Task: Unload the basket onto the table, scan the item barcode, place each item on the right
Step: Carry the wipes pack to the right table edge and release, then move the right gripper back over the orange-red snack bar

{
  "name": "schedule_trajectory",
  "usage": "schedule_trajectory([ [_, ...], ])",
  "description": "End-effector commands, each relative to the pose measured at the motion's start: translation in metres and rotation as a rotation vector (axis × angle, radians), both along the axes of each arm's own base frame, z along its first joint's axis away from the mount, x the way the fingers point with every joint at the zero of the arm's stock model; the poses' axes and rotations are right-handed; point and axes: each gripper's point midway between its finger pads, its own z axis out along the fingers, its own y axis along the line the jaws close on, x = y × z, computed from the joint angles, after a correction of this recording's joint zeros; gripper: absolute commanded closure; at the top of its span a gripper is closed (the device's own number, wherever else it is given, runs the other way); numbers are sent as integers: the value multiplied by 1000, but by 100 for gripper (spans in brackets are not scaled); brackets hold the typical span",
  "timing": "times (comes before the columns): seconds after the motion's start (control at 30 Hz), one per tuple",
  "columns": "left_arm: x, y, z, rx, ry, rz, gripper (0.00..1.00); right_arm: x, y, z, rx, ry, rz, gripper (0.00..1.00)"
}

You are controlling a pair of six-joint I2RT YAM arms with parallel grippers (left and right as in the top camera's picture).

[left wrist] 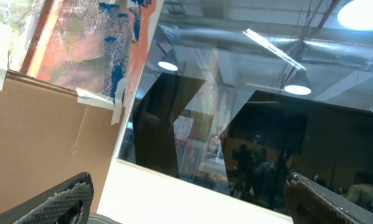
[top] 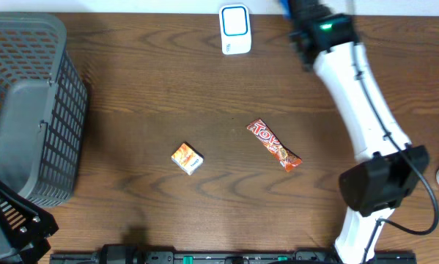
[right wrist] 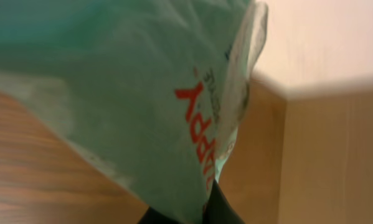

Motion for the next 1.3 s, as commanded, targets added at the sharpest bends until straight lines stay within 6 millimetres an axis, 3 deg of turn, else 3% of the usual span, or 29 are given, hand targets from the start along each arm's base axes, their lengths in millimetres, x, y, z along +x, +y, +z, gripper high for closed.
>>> schedule_trajectory([
  [0.0,-4,-2,2,1,-20,-16,2,-12,-74,-27,73,-13,-316,99],
  [0.13,-4,-2,2,1,-20,-16,2,-40,-152,-56,66,43,-512,99],
  [0.27,-4,-2,2,1,-20,-16,2,-83,-229,-85,-88,113,-683,99],
  [0.4,-4,-3,2,1,-20,-17,2,-114,-271,-120,-95,165,-762,99],
  [0.53,-4,-3,1,-42,-35,-44,2,-139,-295,-154,-52,174,-833,99],
  [0.6,-4,-3,1,-62,-43,-56,2,-151,-302,-165,-48,182,-860,98],
  [0.73,-4,-2,2,-62,-44,-56,2,-159,-306,-180,12,189,-874,87],
  [0.8,-4,-2,2,-62,-44,-56,2,-159,-305,-182,34,188,-871,75],
  [0.83,-4,-2,2,-62,-44,-56,2,-158,-305,-181,34,189,-871,62],
  [0.9,-4,-2,2,-62,-44,-56,2,-158,-303,-181,31,193,-866,15],
  [0.93,-4,-2,2,-62,-45,-56,2,-157,-301,-179,31,197,-860,2],
  [1.1,-4,-2,2,-62,-47,-56,2,-135,-283,-161,50,184,-802,1],
  [1.27,-4,-2,2,-61,-47,-56,2,-93,-236,-128,116,137,-668,1],
])
